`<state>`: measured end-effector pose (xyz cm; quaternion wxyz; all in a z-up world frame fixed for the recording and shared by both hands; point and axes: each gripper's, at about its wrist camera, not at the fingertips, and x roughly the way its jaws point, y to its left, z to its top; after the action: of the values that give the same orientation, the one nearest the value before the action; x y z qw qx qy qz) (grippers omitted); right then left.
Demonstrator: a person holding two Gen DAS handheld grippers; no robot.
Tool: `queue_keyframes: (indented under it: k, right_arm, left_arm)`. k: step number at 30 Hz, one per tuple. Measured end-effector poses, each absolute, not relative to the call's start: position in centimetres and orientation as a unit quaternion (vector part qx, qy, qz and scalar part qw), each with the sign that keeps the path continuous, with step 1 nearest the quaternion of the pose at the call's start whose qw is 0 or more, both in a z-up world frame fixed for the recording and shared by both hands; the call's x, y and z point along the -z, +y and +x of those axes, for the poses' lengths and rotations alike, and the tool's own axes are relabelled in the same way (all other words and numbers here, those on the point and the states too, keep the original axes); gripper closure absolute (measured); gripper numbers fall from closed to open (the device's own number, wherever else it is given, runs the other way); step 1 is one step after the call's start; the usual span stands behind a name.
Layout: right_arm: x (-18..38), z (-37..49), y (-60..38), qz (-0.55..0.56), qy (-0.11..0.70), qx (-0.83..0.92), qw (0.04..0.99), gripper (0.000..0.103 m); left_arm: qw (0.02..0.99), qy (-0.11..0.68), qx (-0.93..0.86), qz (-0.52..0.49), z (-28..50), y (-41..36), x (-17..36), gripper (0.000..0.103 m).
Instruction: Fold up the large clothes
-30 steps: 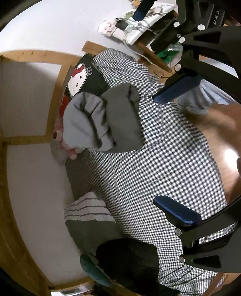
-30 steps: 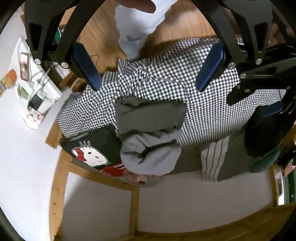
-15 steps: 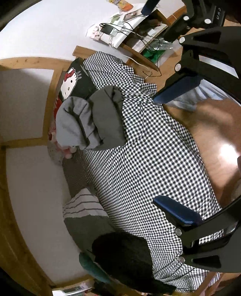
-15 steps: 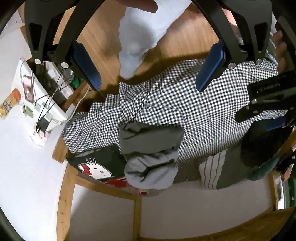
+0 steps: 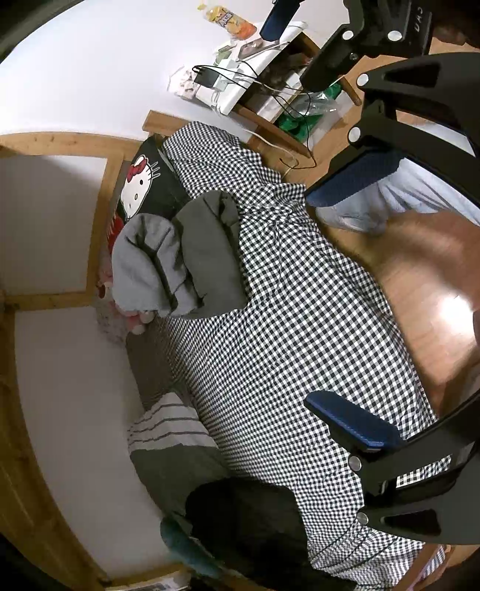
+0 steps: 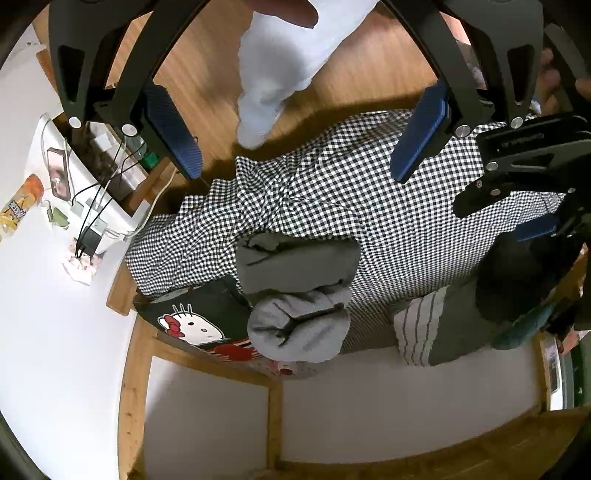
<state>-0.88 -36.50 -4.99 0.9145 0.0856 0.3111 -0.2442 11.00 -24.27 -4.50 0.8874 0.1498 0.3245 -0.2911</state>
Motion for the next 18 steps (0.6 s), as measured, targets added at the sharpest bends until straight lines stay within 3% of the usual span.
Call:
queue_keyframes:
  k: [18]
  right_arm:
    - [5.22,-0.79,-36.35,0.082,0.311,0.241,0.916,0.003]
  left_arm:
    - [0.880,0.336,0.300,0.148,10.93,-24.18,4.64,0.005]
